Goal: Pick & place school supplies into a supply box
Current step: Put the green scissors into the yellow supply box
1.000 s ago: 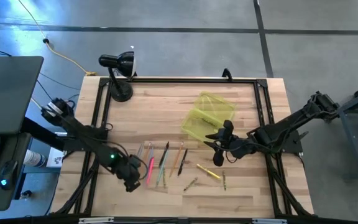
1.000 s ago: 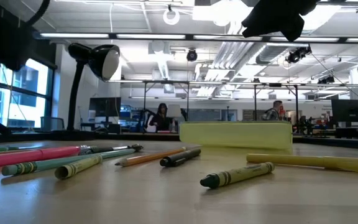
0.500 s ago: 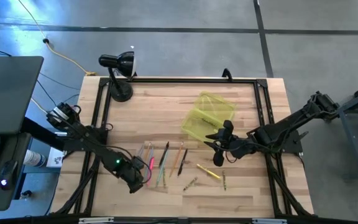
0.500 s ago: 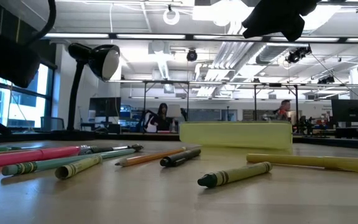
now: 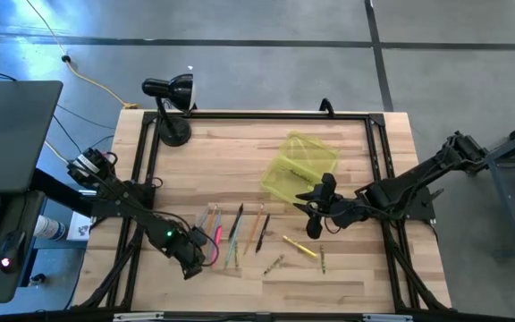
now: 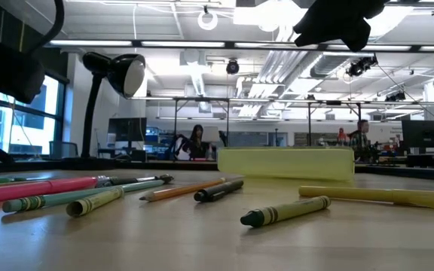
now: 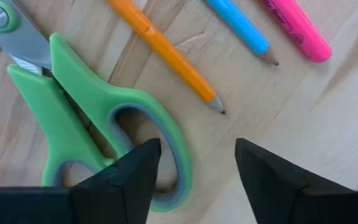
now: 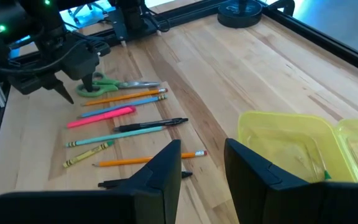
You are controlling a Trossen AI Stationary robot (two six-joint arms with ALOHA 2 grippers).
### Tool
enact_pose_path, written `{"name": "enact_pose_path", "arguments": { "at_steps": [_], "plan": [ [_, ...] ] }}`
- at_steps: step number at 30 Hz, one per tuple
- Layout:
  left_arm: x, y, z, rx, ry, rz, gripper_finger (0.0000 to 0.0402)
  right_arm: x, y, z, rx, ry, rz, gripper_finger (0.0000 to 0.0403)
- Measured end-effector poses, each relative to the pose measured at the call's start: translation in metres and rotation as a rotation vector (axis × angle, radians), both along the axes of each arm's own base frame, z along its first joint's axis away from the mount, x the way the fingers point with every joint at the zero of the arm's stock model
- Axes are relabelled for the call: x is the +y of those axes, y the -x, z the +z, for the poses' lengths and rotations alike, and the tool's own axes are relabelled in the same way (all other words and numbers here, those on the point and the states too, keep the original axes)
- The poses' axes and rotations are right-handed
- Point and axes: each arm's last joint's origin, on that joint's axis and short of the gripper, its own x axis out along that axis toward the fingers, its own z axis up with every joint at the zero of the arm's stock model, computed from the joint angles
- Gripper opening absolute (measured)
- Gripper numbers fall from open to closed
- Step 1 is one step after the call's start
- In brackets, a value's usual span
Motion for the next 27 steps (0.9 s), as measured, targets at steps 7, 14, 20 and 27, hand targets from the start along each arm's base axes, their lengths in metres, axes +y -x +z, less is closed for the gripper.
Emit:
{"name": "enact_pose_path", "arguments": {
  "at_steps": [7,14,20,27],
  "plan": [
    [0.003,0.001,-0.002,-0.001,-0.056,-0.031,0.0103,0.001,0.000,0.000,-0.003,-0.012,0.010,0.0101],
    [0.004,0.002,-0.003,-0.009,-0.079,0.052,0.0032,0.001,0.000,0.000,0.001,-0.019,0.023,0.0101],
    [0.007,-0.005,0.008,-0.065,-0.231,0.109,0.0013,0.001,0.000,0.000,0.001,-0.021,0.026,0.0101],
    [0.004,-0.030,0.072,-0.192,-0.371,0.013,0.0017,0.002,-0.001,0.000,0.005,-0.033,0.043,0.0101]
  ]
}}
